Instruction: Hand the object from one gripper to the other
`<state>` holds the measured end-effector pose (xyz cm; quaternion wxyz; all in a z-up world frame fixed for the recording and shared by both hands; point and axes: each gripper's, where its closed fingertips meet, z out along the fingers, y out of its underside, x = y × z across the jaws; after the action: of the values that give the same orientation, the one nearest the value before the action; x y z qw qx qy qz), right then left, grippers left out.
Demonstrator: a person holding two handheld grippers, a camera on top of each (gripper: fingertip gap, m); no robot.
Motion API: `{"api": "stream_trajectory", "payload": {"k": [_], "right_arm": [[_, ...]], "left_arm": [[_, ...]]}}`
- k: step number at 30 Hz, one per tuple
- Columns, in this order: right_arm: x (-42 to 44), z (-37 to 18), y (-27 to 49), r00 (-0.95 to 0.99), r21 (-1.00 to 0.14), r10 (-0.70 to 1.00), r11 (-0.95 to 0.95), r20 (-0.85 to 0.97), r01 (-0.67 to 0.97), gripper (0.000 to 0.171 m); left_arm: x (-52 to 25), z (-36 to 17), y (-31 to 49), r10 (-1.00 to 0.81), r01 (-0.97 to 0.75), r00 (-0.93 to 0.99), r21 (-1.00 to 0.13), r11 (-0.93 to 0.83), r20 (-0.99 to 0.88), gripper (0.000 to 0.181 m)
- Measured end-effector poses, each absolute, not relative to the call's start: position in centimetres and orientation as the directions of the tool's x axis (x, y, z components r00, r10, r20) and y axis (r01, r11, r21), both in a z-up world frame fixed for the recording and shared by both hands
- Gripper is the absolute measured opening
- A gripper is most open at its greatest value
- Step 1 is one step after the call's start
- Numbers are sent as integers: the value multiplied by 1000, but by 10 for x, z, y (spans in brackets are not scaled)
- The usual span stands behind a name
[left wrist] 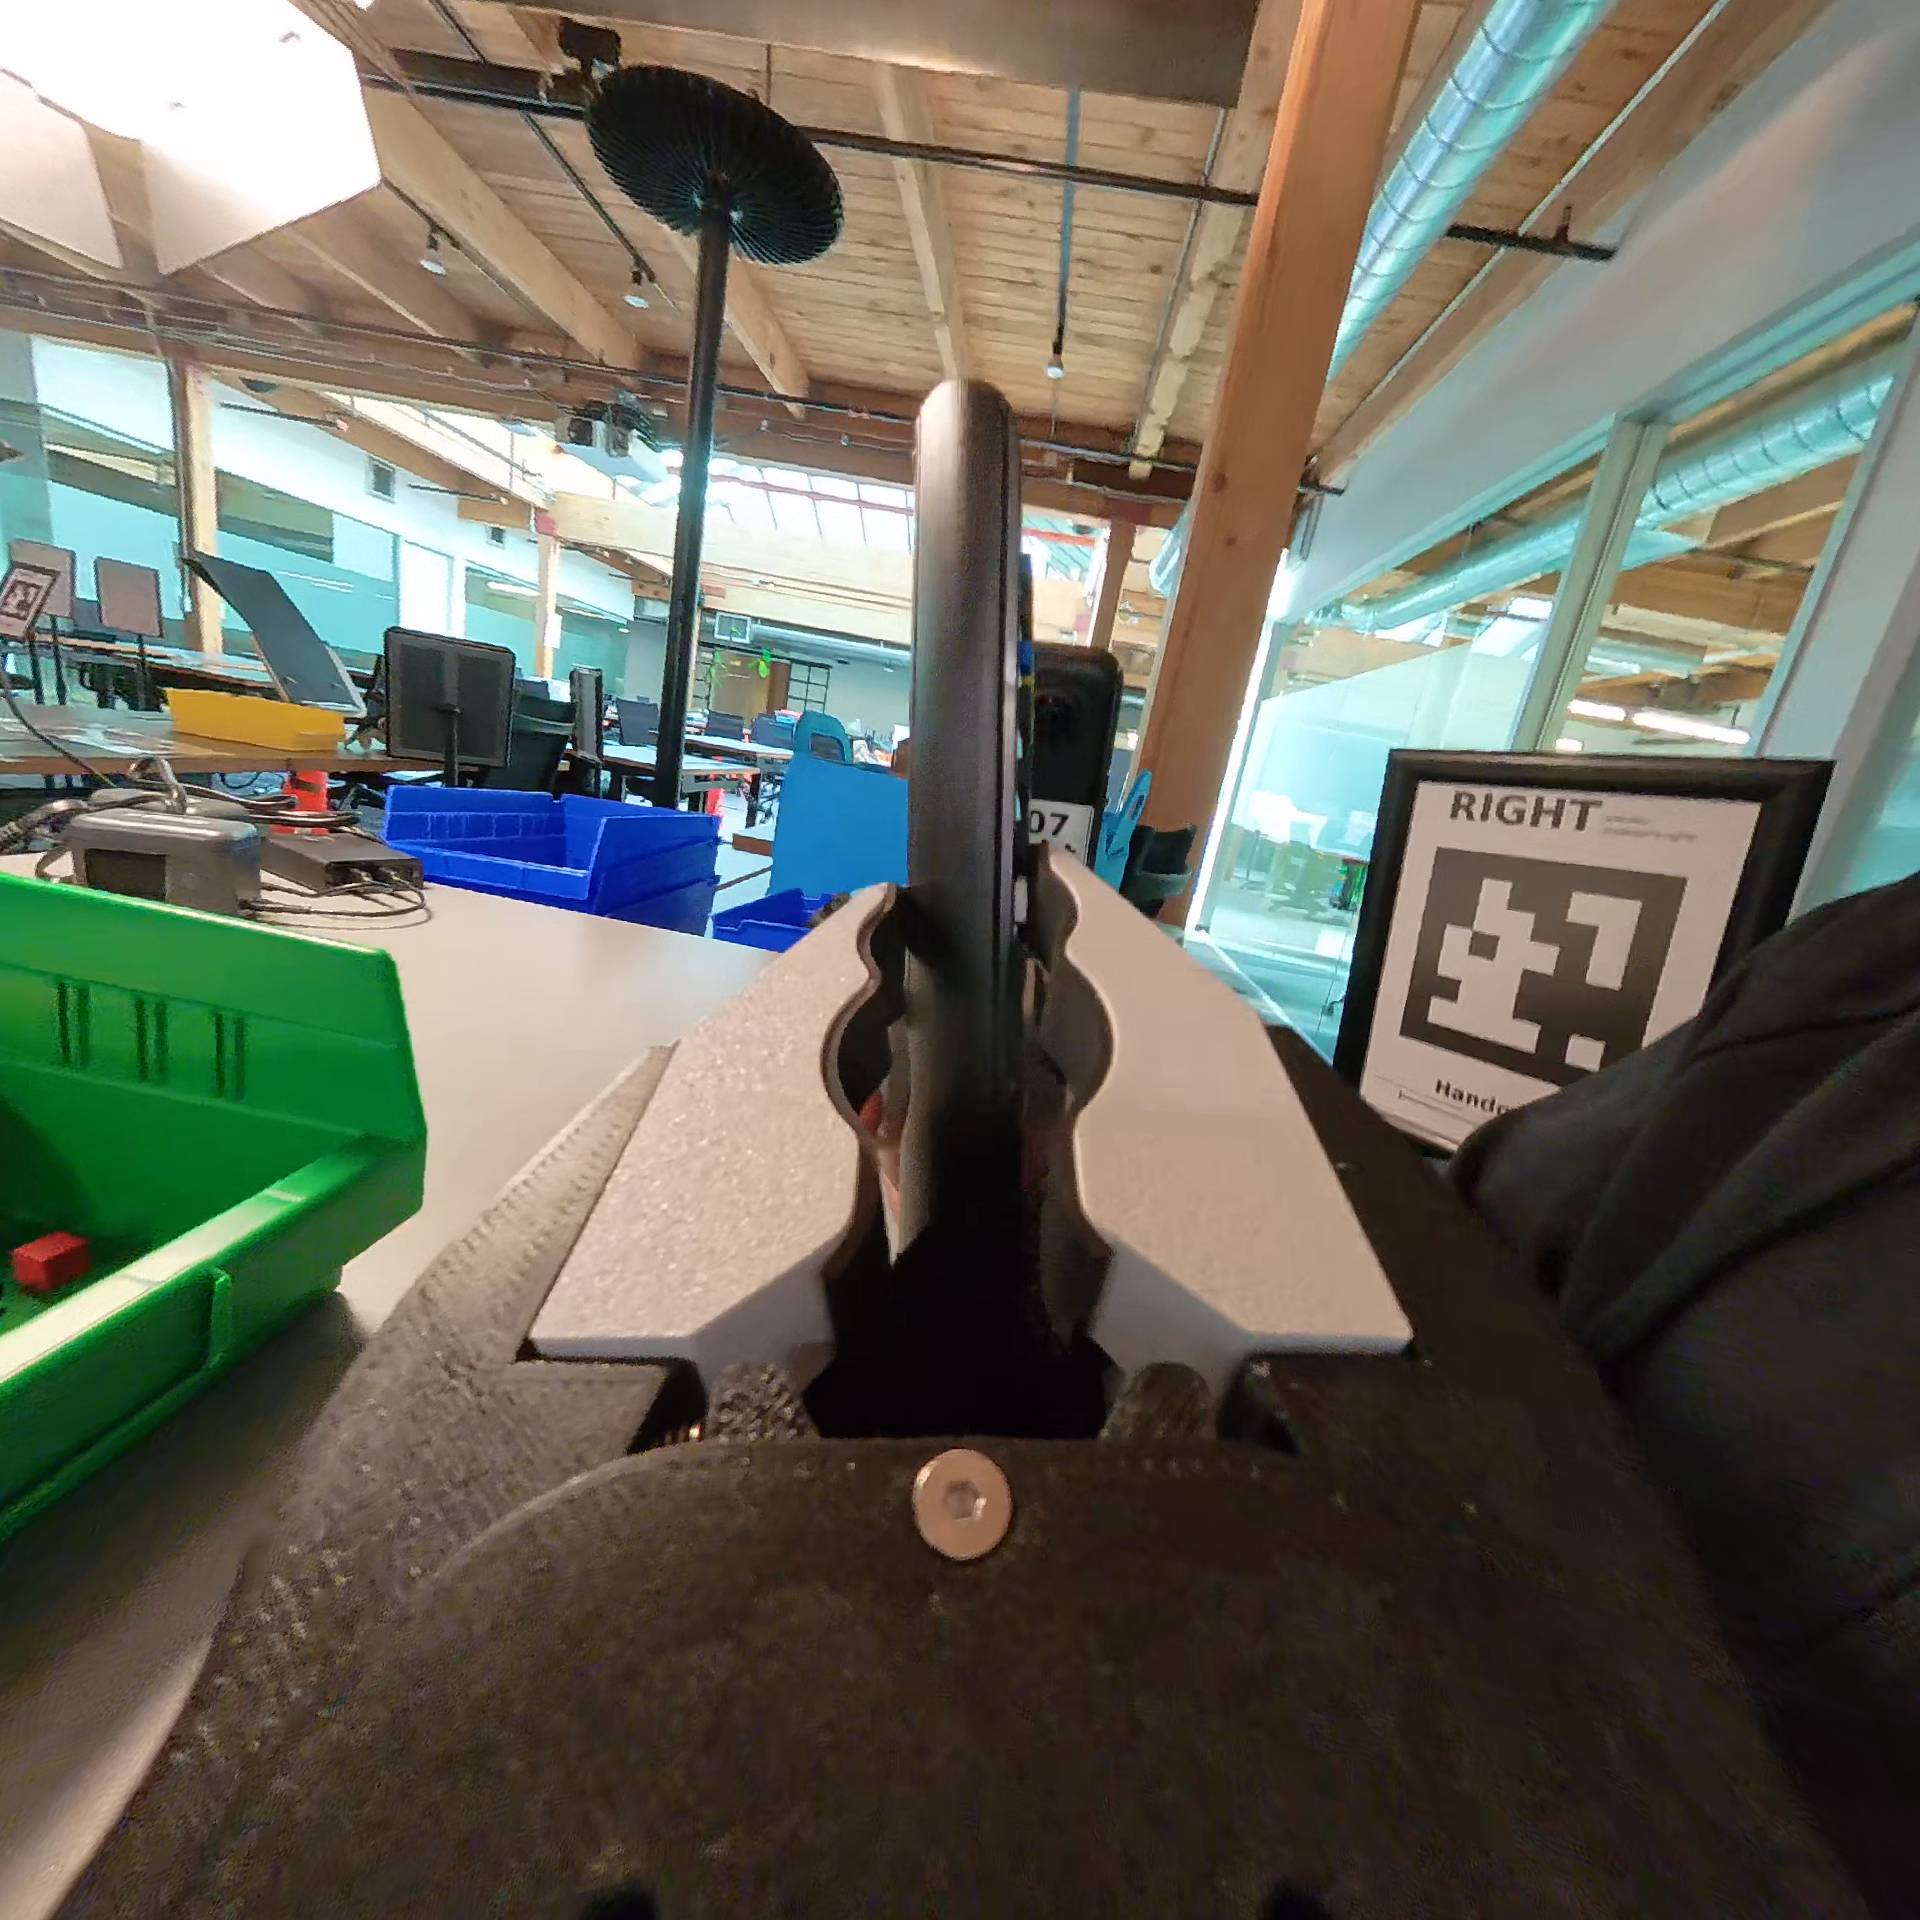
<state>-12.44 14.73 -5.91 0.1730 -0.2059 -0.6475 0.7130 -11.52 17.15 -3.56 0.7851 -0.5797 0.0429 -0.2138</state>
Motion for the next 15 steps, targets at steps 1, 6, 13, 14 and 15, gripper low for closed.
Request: {"api": "stream_trajectory", "payload": {"k": [1, 6, 13, 14, 15], "right_arm": [[-126, -63, 146, -855, -995, 513, -93, -80, 37, 45], [-133, -75, 137, -838, -999, 543, -23, -43, 36, 24], [-124, -65, 148, -854, -998, 517, -56, -61, 38, 24], [-124, -67, 149, -850, -999, 525, -37, -51, 37, 24], [-125, -68, 151, -846, -999, 531, -20, -39, 33, 24]], "left_arm": [[-118, -34, 170, -387, 307, 901, -920, 245, 197, 24], [-125, -26, 166, -401, 380, 880, -882, 277, 253, 24], [-117, -42, 177, -421, 392, 858, -905, 164, 296, 41], [-113, -45, 178, -436, 379, 853, -914, 143, 286, 34], [-109, -46, 177, -452, 367, 850, -920, 135, 273, 23]]}}
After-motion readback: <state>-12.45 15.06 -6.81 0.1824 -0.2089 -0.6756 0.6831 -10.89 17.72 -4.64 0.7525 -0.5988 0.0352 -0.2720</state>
